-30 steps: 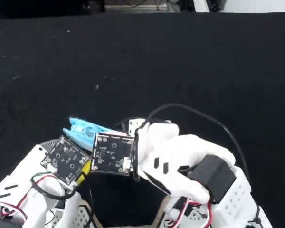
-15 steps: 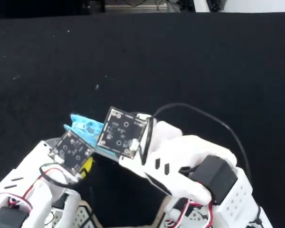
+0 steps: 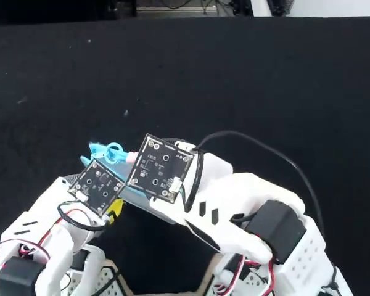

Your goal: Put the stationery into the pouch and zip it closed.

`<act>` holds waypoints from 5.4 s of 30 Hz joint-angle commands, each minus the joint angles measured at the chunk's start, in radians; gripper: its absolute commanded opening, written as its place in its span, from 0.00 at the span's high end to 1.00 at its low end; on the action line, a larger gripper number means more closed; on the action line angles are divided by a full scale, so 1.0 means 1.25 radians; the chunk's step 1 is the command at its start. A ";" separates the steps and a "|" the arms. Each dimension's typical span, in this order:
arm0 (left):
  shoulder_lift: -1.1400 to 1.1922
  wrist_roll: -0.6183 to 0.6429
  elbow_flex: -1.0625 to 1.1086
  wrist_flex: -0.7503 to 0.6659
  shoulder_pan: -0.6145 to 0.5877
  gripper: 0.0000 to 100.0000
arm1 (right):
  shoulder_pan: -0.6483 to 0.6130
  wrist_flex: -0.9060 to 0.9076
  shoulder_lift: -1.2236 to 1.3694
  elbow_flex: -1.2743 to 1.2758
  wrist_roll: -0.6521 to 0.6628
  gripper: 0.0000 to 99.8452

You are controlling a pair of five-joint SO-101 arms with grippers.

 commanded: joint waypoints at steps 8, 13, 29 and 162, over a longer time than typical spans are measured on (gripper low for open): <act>-0.001 0.009 -0.007 -0.016 0.010 0.73 | -0.059 0.011 -0.004 -0.050 -0.010 0.81; -0.001 0.009 -0.007 -0.012 0.009 0.73 | -0.082 0.007 -0.004 -0.050 -0.010 0.82; -0.001 0.009 -0.009 -0.011 0.008 0.73 | -0.113 0.045 0.098 -0.131 -0.010 0.85; -0.001 0.101 -0.479 0.119 0.100 0.73 | -0.033 0.178 -0.277 -0.008 0.097 0.99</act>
